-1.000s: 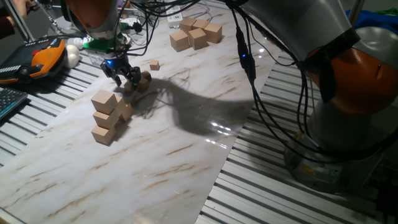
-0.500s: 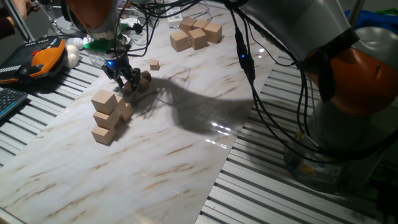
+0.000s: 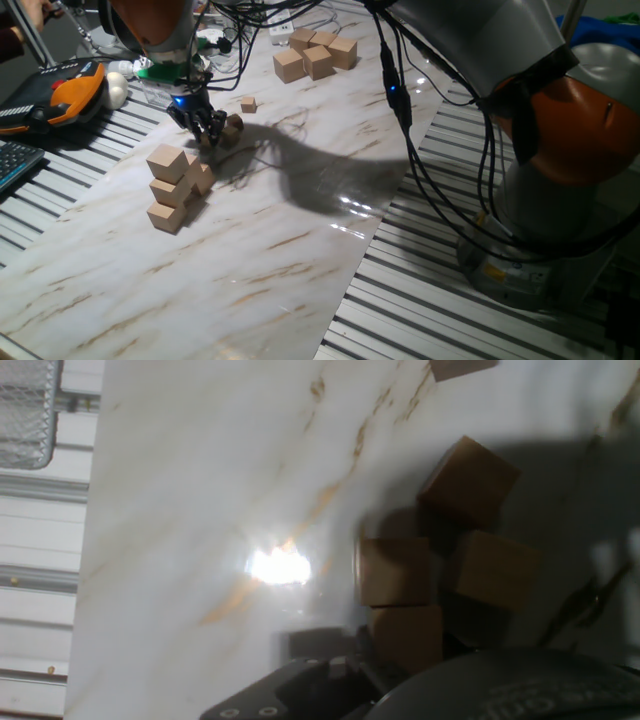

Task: Stack the blocks into a pyramid shape

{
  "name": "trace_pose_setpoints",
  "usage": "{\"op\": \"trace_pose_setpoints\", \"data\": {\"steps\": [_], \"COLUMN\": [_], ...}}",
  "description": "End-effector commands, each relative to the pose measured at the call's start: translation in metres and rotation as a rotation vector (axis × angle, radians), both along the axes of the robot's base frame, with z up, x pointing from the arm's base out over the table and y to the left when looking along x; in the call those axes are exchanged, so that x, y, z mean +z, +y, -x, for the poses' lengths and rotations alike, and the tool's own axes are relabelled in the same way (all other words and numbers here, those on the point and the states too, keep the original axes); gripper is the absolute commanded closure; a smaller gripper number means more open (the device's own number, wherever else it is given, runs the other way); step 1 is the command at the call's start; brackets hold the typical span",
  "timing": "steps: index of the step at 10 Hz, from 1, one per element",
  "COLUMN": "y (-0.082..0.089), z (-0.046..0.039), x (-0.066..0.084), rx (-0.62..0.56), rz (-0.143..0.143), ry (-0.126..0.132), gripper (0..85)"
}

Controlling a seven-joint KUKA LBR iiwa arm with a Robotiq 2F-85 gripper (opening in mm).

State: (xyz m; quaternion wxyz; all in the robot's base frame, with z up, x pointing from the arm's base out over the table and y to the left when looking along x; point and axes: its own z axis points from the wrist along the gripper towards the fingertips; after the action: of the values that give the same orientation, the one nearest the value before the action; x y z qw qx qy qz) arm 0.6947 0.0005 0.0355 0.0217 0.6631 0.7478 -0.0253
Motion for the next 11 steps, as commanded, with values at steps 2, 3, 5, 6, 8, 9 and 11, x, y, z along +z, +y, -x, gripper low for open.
{"op": "trace_pose_setpoints", "data": {"steps": [2, 3, 5, 6, 8, 9, 11], "y": [0.0, -0.001, -0.005, -0.006, -0.006, -0.006, -0.01], "z": [0.0016, 0.0034, 0.0094, 0.0125, 0.0137, 0.0155, 0.022], "x": [0.003, 0.004, 0.006, 0.008, 0.009, 0.008, 0.004], "rx": [-0.031, -0.056, -0.107, -0.107, -0.109, -0.11, -0.11], "rz": [0.01, 0.014, 0.021, 0.021, 0.024, 0.024, 0.011], "ry": [0.011, 0.011, 0.015, 0.018, 0.02, 0.017, 0.01], "gripper": [85.0, 85.0, 85.0, 85.0, 85.0, 85.0, 85.0]}}
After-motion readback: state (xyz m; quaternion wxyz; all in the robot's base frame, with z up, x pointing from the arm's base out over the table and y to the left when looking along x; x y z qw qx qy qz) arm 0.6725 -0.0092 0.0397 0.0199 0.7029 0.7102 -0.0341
